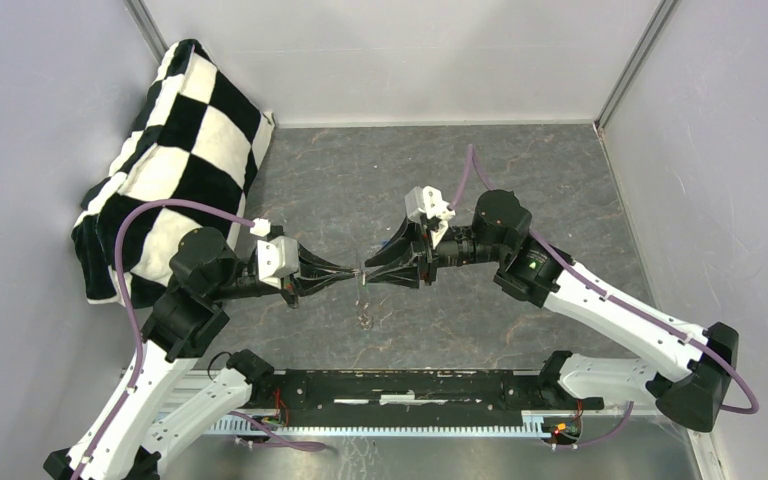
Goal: Put the keys on the keyring
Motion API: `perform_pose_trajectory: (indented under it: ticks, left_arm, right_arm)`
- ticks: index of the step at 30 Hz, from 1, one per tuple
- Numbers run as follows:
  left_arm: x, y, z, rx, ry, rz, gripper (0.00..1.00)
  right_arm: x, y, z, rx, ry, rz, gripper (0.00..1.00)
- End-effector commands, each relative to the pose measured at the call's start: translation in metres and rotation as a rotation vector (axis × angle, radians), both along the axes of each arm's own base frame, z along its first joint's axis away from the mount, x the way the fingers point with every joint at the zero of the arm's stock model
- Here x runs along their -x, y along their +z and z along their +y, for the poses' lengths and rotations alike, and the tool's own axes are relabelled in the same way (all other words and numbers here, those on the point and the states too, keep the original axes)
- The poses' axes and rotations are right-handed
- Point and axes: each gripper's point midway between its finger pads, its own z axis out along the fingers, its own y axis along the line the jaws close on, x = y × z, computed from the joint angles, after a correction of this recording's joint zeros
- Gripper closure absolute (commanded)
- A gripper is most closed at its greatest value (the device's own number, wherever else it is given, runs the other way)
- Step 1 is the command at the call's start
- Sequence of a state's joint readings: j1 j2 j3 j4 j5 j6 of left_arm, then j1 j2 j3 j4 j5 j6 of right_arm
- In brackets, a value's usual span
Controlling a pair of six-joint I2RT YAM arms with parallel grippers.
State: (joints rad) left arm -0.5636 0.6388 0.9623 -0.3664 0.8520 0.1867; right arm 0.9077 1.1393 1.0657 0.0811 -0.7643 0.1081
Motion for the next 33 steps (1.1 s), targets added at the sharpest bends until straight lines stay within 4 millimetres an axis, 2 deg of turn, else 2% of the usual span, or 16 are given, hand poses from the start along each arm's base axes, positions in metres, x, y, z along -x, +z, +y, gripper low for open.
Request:
perform_pose_trajectory:
  ticks: [1, 10, 19, 33]
  left_arm:
    - [0.008, 0.023, 0.002, 0.033, -0.031, -0.095, 0.98]
    - [0.008, 0.021, 0.002, 0.027, -0.029, -0.101, 0.98]
    - [0.006, 0.026, 0.002, 0.040, -0.020, -0.115, 0.98]
    - [0.008, 0.031, 0.001, 0.049, -0.033, -0.120, 0.98]
  right_arm:
    - [0.003, 0.027, 0.002, -0.065, 0.030, -0.026, 0.67]
    - [0.002, 0.024, 0.001, -0.058, 0.016, -0.017, 1.00]
    - [0.003, 0.012, -0.006, -0.046, -0.003, 0.009, 1.00]
    - [0.004, -0.010, 0.003, 0.018, 0.036, 0.103, 1.00]
